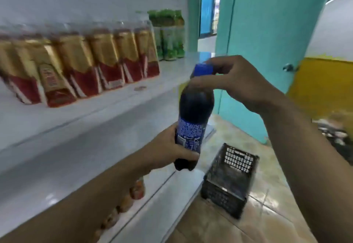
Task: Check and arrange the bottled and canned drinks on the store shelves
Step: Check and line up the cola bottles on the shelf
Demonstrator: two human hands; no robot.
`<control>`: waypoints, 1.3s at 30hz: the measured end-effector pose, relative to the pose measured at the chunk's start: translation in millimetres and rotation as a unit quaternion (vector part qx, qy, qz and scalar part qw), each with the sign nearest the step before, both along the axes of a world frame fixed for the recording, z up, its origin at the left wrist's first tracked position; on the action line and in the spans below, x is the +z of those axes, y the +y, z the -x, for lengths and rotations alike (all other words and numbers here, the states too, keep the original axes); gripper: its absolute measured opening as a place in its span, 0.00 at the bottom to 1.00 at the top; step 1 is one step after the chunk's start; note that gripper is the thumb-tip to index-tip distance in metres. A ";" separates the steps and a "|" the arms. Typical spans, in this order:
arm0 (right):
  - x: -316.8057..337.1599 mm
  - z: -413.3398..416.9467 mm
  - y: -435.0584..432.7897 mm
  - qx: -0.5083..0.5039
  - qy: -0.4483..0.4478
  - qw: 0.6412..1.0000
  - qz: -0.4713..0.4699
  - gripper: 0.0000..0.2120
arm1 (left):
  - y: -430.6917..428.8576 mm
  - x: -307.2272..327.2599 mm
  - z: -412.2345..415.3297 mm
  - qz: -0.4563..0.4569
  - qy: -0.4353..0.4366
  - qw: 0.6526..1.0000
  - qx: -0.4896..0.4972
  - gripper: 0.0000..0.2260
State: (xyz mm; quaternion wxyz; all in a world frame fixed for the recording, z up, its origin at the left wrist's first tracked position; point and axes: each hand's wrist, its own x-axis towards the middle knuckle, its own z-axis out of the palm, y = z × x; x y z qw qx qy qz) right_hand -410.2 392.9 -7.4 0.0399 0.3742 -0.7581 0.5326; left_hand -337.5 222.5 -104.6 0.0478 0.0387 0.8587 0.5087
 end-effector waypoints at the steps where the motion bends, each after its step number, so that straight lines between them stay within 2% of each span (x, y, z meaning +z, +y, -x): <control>1: -12.9 10.7 23.4 -0.040 0.001 0.998 -0.043 0.05 | 17.3 -15.1 15.4 0.017 -0.004 1.000 -0.002 0.21; 4: -64.4 44.3 107.1 -0.145 0.007 0.971 -0.192 0.14 | 88.0 -69.1 68.8 0.000 -0.055 0.998 -0.003 0.21; 8: -144.0 83.9 188.4 -0.219 -0.006 0.918 -0.331 0.17 | 161.5 -126.5 119.1 0.010 -0.107 0.994 0.028 0.19; 12: -218.3 125.5 251.5 -0.266 -0.097 0.880 -0.381 0.15 | 198.4 -176.4 150.6 0.104 -0.121 0.987 -0.003 0.15; 17: -295.3 181.6 285.8 -0.293 -0.175 0.861 -0.377 0.13 | 212.4 -238.1 203.1 0.179 -0.180 0.967 -0.011 0.16; 21: -361.6 244.9 289.1 -0.288 -0.231 0.857 -0.359 0.12 | 215.0 -304.4 264.2 0.226 -0.238 0.945 -0.019 0.16; 29: -528.7 385.9 258.3 -0.265 -0.259 0.846 -0.384 0.12 | 220.9 -443.1 383.1 0.218 -0.375 0.901 0.001 0.15; 33: -631.2 435.1 244.1 -0.200 -0.269 0.839 -0.429 0.13 | 224.7 -518.4 424.3 0.195 -0.417 0.886 0.057 0.16; 39: -788.8 474.9 233.2 -0.086 -0.262 0.810 -0.518 0.11 | 240.9 -627.5 457.7 0.185 -0.467 0.860 0.085 0.14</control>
